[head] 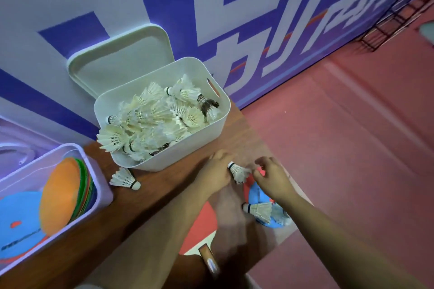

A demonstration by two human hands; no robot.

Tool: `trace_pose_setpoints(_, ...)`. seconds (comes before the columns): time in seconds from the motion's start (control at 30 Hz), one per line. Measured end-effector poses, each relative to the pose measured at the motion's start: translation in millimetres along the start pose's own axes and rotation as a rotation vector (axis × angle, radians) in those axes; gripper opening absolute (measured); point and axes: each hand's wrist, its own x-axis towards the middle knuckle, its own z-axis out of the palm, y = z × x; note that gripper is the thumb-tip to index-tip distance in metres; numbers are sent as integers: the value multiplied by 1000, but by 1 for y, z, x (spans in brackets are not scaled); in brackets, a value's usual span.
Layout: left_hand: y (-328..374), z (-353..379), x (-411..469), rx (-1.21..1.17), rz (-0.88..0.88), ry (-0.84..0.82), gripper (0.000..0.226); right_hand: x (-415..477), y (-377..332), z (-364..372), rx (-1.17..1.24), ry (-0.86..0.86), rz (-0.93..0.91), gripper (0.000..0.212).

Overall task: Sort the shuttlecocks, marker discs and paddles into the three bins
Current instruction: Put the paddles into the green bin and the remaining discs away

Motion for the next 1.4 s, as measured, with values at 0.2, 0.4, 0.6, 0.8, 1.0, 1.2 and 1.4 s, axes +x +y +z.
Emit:
trace_pose_setpoints(0.2, -14, 48, 20, 265, 23, -129, 59, -31, 47, -8, 76, 45, 102, 33)
trace_pose_setpoints(0.4, -21, 57, -10, 49, -98, 113, 43, -69, 82, -11, 74, 98, 243, 46)
trace_pose_setpoints(0.6, -26, 57, -45, -215, -113, 179, 47, -92, 91, 21, -5, -14, 261, 55)
trace_pose_setpoints(0.8, -21, 62, -54, -287, -67, 178, 62, -83, 88, 22, 99, 143, 300, 30)
trace_pose_setpoints(1.0, -5, 57, -58, -355, -23, 139, 52, -70, 53, -14, 523, 326, 239, 24)
trace_pose_setpoints(1.2, 12, 42, -60, -544, -11, 38, 43, -60, 9, -16, 913, 166, 361, 39)
trace_pose_setpoints(1.4, 6, 28, -68, -462, -18, -58, 46, -57, -3, -4, 968, -18, 173, 53)
